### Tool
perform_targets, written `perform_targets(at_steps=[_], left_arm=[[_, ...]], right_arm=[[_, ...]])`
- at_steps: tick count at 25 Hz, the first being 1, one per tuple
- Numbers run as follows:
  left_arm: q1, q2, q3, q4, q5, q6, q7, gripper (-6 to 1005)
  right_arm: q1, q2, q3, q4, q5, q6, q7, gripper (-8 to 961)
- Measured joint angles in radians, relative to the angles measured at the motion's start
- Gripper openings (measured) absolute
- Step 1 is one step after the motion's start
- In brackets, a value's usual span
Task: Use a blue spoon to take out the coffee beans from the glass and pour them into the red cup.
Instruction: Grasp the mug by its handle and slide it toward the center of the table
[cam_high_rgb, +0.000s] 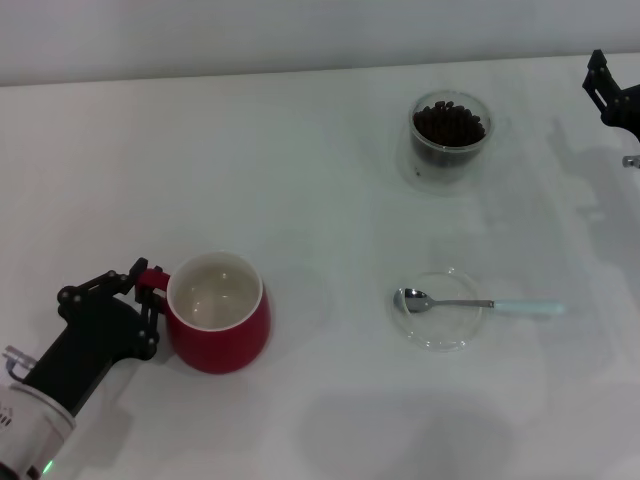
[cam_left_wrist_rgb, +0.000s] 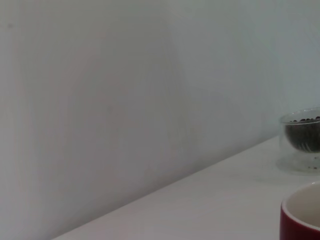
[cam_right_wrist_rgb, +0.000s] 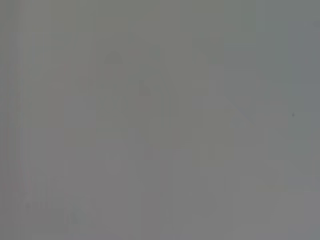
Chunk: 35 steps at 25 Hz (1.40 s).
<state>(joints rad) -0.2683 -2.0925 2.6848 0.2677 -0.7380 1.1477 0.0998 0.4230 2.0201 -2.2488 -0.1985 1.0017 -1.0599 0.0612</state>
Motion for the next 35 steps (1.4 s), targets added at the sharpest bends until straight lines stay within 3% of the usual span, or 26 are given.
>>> perform_targets(at_steps=[21, 35], left_arm=[[-0.068, -0.003, 0.036, 0.050, 0.002, -0.088, -0.003, 113], [-0.059, -0.003, 0.040, 0.050, 0.001, -0.091, -0.006, 148]], right_arm=[[0.014, 0.000, 0.000, 0.002, -0.002, -0.002, -0.001, 777], [0.009, 0.000, 0.000, 0.002, -0.005, -0.001, -0.001, 773]])
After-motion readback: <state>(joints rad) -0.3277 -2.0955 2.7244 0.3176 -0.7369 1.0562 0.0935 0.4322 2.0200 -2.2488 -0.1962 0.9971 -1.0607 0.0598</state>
